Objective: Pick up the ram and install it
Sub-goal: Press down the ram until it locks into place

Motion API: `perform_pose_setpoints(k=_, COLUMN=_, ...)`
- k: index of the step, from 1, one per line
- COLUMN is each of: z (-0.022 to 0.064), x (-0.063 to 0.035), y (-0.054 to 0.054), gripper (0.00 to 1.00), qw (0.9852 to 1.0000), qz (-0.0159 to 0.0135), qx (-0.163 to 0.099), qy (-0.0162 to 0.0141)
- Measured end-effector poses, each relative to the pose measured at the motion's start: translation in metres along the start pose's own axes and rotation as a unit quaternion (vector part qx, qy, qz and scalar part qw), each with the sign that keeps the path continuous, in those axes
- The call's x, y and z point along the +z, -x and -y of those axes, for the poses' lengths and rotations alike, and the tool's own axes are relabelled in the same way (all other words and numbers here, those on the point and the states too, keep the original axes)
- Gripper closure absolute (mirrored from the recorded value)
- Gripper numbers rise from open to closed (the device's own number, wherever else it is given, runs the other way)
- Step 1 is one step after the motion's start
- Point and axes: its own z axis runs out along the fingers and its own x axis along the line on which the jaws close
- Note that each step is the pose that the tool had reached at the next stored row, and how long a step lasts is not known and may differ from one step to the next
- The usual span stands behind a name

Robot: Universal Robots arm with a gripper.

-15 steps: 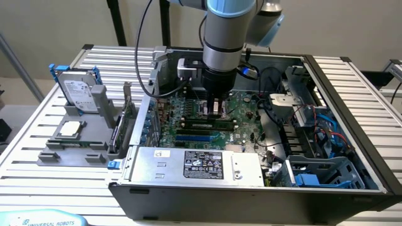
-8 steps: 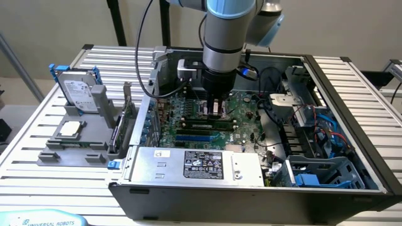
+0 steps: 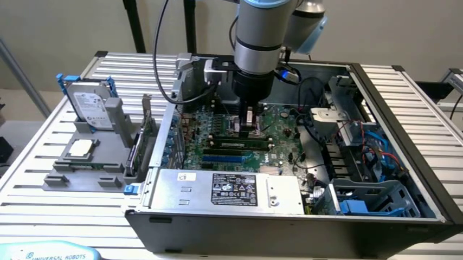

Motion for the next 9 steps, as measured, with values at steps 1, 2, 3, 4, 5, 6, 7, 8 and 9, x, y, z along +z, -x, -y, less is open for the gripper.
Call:
perform_pose_setpoints(k=1, z=0.0000, x=0.0000, y=0.0000, gripper=0.89, qw=1.0000, qz=0.0000, qx=0.000, qy=0.0000)
perform_pose_setpoints(k=2, z=0.0000, x=0.0000, y=0.0000, gripper=0.89, qw=1.0000, qz=0.0000, qx=0.000, qy=0.0000)
perform_pose_setpoints(k=3, z=0.0000, x=0.0000, y=0.0000, gripper=0.89, qw=1.0000, qz=0.0000, qx=0.000, qy=0.0000)
perform_pose_setpoints(k=4, z=0.0000, x=-0.0001, y=0.0000, gripper=0.89, qw=1.0000, qz=-0.0001, qx=0.000, qy=0.0000)
perform_pose_setpoints(k=5, z=0.0000, x=-0.0001, y=0.0000, gripper=0.89, qw=1.0000, qz=-0.0001, qx=0.000, qy=0.0000)
perform_pose_setpoints(k=6, z=0.0000, x=-0.0001, y=0.0000, gripper=0.89, qw=1.0000, qz=-0.0001, qx=0.000, qy=0.0000)
perform_pose_setpoints(k=7, z=0.0000, x=-0.0001, y=0.0000, gripper=0.89, qw=1.0000, qz=-0.0001, qx=0.000, qy=0.0000)
perform_pose_setpoints(k=8, z=0.0000, x=-0.0001, y=0.0000, gripper=0.89, qw=1.0000, qz=-0.0001, qx=0.000, qy=0.0000)
perform_pose_setpoints(k=9, z=0.0000, x=-0.0001, y=0.0000, gripper=0.89, qw=1.0000, qz=-0.0001, qx=0.000, qy=0.0000)
